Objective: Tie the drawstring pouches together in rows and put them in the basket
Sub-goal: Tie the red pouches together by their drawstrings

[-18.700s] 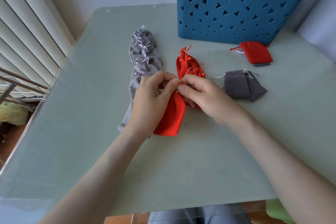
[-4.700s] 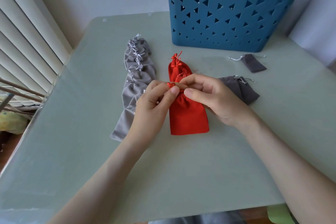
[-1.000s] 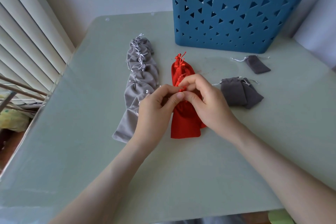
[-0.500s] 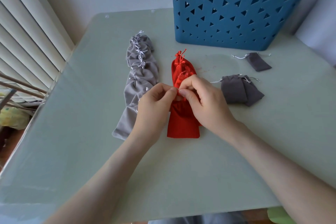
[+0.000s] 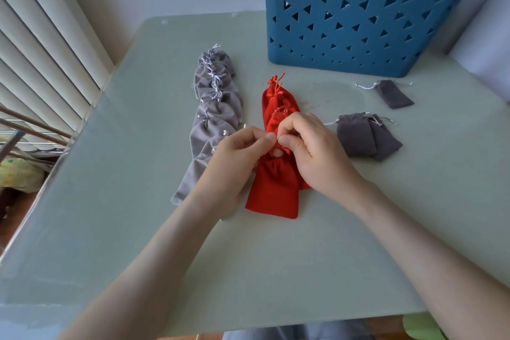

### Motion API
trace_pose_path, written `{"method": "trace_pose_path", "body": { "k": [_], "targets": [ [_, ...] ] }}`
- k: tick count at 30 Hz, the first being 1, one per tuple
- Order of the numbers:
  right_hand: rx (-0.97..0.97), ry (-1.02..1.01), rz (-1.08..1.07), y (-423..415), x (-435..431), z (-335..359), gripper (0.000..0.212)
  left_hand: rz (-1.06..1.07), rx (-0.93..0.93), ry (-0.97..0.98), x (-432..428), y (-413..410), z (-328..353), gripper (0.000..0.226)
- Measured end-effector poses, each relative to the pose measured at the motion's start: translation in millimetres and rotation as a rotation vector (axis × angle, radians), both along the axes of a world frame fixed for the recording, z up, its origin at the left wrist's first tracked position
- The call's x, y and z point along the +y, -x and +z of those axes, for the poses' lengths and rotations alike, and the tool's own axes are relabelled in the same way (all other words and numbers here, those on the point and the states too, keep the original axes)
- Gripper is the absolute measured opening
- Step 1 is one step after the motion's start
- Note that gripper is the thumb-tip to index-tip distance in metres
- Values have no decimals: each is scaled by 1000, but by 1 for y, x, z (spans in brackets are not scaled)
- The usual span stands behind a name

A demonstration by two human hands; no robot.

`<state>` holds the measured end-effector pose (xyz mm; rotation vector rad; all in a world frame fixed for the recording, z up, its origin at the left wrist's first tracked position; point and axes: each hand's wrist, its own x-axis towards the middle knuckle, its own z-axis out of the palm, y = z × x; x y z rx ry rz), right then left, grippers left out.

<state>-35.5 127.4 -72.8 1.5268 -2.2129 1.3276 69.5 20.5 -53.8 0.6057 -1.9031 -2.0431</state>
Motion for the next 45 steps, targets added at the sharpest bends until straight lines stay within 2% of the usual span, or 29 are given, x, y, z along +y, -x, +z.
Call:
{"method": "trace_pose_path", "body": {
  "k": [5,7,9,11,13,17,20,22,27,30,34,37,39,42,45],
  "targets": [
    [-98,1,3,-3,0,4,8,-21,12,9,-2,-1,4,15],
    [-256,-4,44,-6,0,7,5,-3,29,26,-4,-1,2,14],
    [-432,-28,68,-7,0,9,15,32,53,48,-4,-2,0,13],
    [-482,-97,72,-6,0,10,18,57,86,76,-2,-3,-1,13],
    [-514,-124,65,-4,0,9,7,90,96,204,-2,-4,-4,15],
    [-499,-140,34,-3,1,11,15,158,87,520,1,-4,-6,19],
    [-451,-213,31,-2,2,13,22,233,93,866,3,-3,-5,7],
    [-490,-237,59,-2,2,13,20,260,121,969,1,-3,-6,7],
    [-867,-84,257,-5,4,17,13,174,153,715,-8,-3,-7,13],
    [-1119,-9,387,-1,5,18,4,92,260,408,-8,0,-5,13],
    [-1319,-18,535,7,7,15,37,-97,384,31,-5,0,-6,7],
    [-1356,-32,564,8,8,13,45,-173,410,-17,-5,0,-7,12],
    [-1301,-50,524,8,9,16,38,-149,393,140,-9,0,-6,4],
    [-1248,-70,469,6,11,19,25,-65,342,494,-16,-1,-9,6],
    [-1177,-115,441,7,12,21,18,-4,297,755,-15,-2,-8,7]
  ]
}}
